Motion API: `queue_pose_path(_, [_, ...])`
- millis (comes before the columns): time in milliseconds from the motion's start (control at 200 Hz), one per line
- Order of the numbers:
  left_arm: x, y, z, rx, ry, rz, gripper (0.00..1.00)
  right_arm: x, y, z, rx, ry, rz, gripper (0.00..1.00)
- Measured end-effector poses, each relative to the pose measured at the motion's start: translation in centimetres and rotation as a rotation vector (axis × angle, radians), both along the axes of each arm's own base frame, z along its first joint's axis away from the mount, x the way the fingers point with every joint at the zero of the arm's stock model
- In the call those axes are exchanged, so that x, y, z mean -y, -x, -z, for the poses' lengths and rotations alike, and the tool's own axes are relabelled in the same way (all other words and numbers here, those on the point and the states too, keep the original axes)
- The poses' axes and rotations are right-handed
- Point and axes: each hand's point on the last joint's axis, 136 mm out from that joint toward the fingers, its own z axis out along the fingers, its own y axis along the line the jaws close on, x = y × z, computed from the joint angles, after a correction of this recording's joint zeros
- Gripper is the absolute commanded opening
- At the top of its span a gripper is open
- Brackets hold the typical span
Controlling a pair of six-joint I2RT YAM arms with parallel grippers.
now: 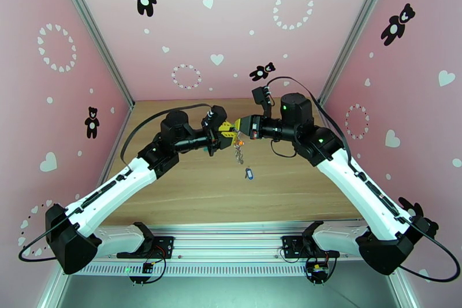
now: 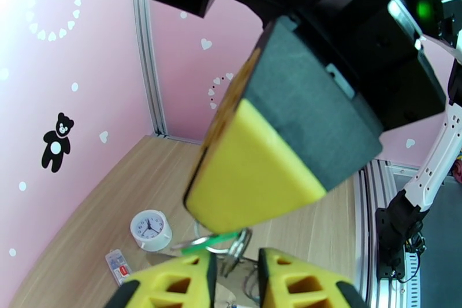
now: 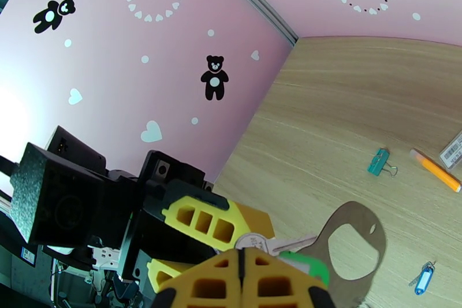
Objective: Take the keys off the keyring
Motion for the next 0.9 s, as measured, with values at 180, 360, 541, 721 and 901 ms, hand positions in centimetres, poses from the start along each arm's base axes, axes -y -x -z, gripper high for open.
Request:
queue_pose_path(180, [-0.1, -0.1, -0.8, 0.016, 0.000, -0.009, 0.35, 0.0, 0.0, 0.0, -0.002, 0.000, -0.001, 0.00])
queue_pose_path(360, [0.2, -0.4, -0.9, 0.019, 0.000, -0.003, 0.35, 0.0, 0.0, 0.0, -0.002, 0.000, -0.001, 0.00])
queue_pose_path(541, [0.7, -0.5, -0.1, -0.003, -0.014, 0.015, 0.31, 0.0, 0.0, 0.1, -0.003, 0.003, 0.003, 0.00])
queue_pose_path(721, [0.7, -0.4, 0.0, -0.005, -0.010, 0.021, 0.22, 0.1, 0.0, 0.1, -0.005, 0.005, 0.004, 0.00])
queue_pose_path(901, [0.7, -0.4, 0.1, -0.009, -0.013, 0.021, 0.15, 0.1, 0.0, 0.2, -0.005, 0.010, 0.008, 0.00])
